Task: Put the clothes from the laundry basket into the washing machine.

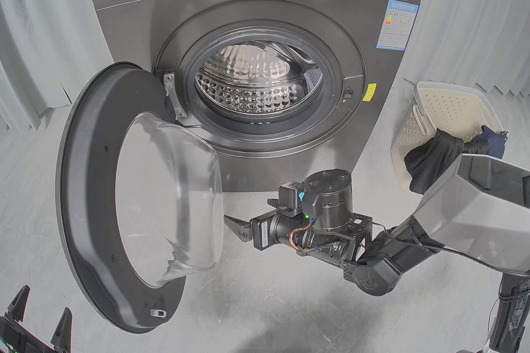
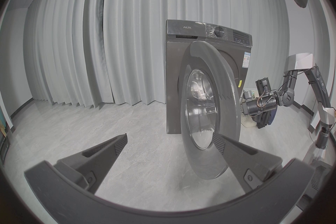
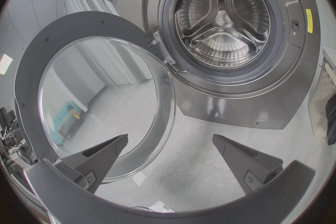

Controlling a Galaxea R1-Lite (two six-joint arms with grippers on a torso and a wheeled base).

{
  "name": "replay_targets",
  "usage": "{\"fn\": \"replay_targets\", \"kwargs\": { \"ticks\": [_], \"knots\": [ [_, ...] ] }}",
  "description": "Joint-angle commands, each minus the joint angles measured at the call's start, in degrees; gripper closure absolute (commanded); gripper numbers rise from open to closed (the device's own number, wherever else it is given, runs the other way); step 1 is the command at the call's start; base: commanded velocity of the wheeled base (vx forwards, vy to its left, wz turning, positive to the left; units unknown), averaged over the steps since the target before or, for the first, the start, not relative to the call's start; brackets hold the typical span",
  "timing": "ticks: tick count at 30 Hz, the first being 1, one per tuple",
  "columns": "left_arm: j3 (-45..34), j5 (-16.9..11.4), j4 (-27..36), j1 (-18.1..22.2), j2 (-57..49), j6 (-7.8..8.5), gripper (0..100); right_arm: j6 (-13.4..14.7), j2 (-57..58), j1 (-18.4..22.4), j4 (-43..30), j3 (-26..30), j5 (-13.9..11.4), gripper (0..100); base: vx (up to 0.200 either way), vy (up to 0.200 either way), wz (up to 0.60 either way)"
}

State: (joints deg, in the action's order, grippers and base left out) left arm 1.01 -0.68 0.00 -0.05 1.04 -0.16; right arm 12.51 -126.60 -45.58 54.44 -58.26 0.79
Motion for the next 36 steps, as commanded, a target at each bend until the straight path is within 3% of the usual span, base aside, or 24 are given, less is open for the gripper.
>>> {"fn": "replay_targets", "kwargs": {
  "ticks": [1,9,19,30,36],
  "knots": [
    [-1.01,-0.02,0.0,0.05,-0.77,-0.02,0,-0.03,-3.48,-0.74,0.05,-2.91,0.0,0,0.0,0.0,0.0],
    [-1.01,-0.02,0.0,0.05,-0.68,-0.02,0,0.5,-5.68,-3.29,1.19,-7.22,0.26,0,0.0,0.0,0.0],
    [-1.01,-0.02,0.0,0.05,-0.77,-0.02,0,0.5,-5.76,-2.41,1.81,-9.15,0.26,0,0.0,0.0,0.0],
    [-1.01,-0.02,0.0,-0.04,-0.77,-0.02,0,0.5,-12.18,-4.96,1.98,-17.15,0.7,0,0.0,0.0,0.0],
    [-1.01,-0.02,0.0,-0.04,-0.77,-0.02,0,0.59,-17.54,-7.59,1.98,-25.5,2.2,0,0.0,0.0,0.0]
  ]
}}
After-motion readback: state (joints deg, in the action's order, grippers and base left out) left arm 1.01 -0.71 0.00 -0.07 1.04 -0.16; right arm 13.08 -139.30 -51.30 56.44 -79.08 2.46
